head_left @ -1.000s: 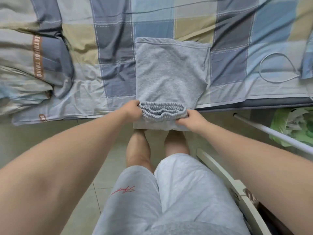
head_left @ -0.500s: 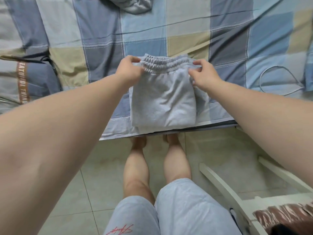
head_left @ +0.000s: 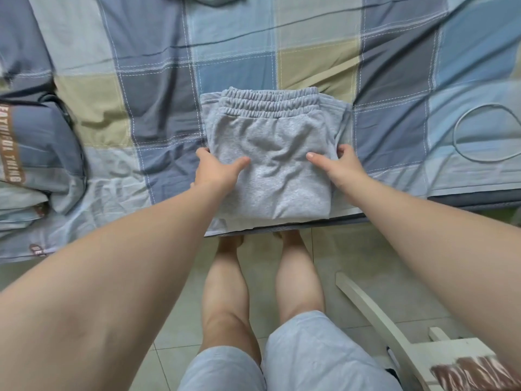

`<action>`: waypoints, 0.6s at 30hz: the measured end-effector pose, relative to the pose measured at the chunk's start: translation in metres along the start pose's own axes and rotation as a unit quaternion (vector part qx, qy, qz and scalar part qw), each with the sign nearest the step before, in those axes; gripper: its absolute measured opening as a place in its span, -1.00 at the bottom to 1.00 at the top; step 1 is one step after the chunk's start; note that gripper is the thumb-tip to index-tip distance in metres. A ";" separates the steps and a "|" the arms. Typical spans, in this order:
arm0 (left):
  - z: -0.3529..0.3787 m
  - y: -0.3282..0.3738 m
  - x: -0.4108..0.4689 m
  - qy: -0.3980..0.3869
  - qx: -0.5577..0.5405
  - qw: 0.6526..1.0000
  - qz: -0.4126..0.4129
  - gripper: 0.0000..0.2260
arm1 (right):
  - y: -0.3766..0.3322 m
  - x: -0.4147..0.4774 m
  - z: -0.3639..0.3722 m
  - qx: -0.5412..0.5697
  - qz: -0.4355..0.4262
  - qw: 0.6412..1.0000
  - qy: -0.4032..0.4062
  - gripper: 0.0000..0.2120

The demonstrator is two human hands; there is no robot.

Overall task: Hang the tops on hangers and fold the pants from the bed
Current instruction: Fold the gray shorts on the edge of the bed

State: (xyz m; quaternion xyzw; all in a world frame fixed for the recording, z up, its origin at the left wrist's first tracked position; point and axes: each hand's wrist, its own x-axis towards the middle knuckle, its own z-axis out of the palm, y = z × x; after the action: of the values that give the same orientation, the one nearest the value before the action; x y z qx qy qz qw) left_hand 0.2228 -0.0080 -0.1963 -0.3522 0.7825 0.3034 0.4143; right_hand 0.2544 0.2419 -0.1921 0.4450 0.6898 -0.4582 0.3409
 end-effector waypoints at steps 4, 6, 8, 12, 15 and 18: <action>-0.006 0.005 0.003 -0.023 -0.039 0.999 0.014 -0.35 | -0.002 -0.002 -0.002 0.071 0.055 0.992 -0.091 -0.43; -0.012 0.005 -0.005 -0.050 -0.047 0.997 0.021 -0.44 | -0.005 -0.010 -0.003 0.102 0.062 0.987 -0.106 -0.57; -0.019 0.002 -0.018 -0.076 -0.063 0.995 0.026 -0.54 | -0.010 -0.026 -0.003 0.121 0.063 0.986 -0.100 -0.73; -0.041 -0.001 -0.057 -0.098 -0.078 0.992 0.024 -0.69 | -0.018 -0.076 -0.007 0.116 0.090 0.986 -0.080 -0.74; -0.065 -0.008 -0.095 -0.135 -0.068 0.989 -0.002 -0.70 | -0.019 -0.125 -0.010 0.111 0.111 0.985 -0.071 -0.66; -0.096 -0.019 -0.134 -0.164 -0.029 0.986 -0.010 -0.61 | -0.017 -0.179 -0.012 0.133 0.130 0.981 -0.051 -0.68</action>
State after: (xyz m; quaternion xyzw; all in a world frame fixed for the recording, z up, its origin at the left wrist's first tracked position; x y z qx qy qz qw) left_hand 0.2509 -0.0527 -0.0391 -0.3174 0.6916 0.3755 0.5292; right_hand 0.3045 0.1958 -0.0248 0.5479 0.5409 -0.5198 0.3701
